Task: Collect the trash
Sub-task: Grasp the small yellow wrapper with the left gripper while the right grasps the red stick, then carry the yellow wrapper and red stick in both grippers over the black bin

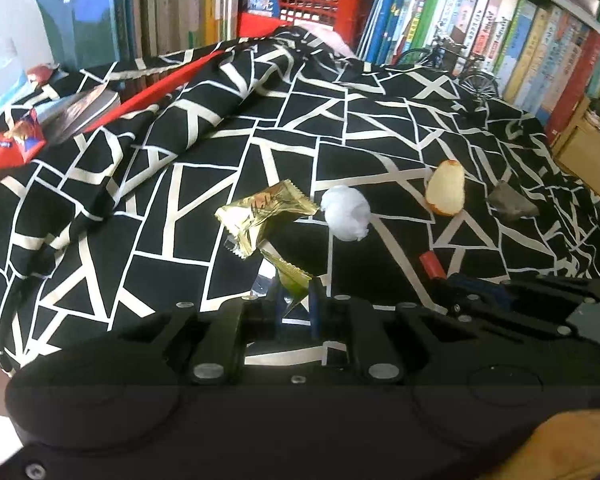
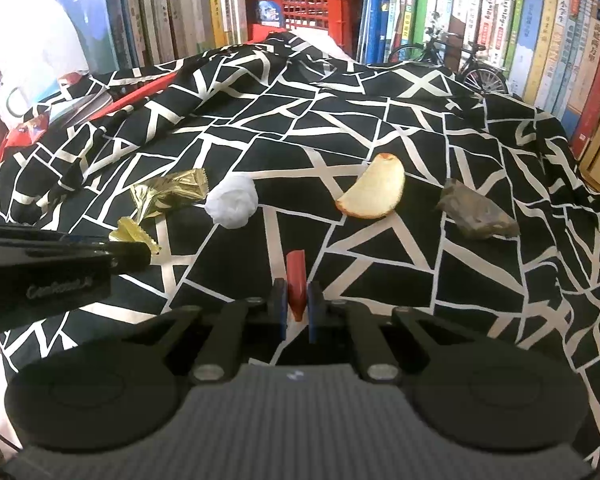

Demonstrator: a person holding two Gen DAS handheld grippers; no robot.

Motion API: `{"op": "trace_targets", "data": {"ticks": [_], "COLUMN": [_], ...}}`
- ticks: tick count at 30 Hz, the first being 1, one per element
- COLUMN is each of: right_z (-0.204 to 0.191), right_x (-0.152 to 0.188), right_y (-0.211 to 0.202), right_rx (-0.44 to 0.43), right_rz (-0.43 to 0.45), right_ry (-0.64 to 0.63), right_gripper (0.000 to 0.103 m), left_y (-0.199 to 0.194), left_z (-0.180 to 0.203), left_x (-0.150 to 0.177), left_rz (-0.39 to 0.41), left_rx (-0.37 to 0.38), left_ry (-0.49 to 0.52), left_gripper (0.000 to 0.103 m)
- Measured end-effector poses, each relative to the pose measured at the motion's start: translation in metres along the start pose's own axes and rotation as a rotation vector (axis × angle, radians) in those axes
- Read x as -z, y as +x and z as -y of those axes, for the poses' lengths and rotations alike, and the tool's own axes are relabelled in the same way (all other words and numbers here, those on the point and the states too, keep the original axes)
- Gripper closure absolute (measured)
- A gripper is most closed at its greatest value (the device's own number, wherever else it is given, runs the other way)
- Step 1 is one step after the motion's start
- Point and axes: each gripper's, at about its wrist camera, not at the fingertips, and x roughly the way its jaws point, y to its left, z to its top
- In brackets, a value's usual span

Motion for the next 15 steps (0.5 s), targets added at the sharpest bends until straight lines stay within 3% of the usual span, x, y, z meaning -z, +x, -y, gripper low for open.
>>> {"op": "trace_targets", "data": {"ticks": [15], "right_z": [-0.002], "right_x": [0.006], "right_y": [-0.022], "right_rx": [0.009], "right_rz": [0.013], "right_ry": [0.015], "right_gripper": [0.089], "left_y": [-0.021], "left_z": [0.002], "left_x": [0.011], "left_rz": [0.007], "left_rx": [0.006], "left_ry": [0.006], "left_gripper": [0.091]}}
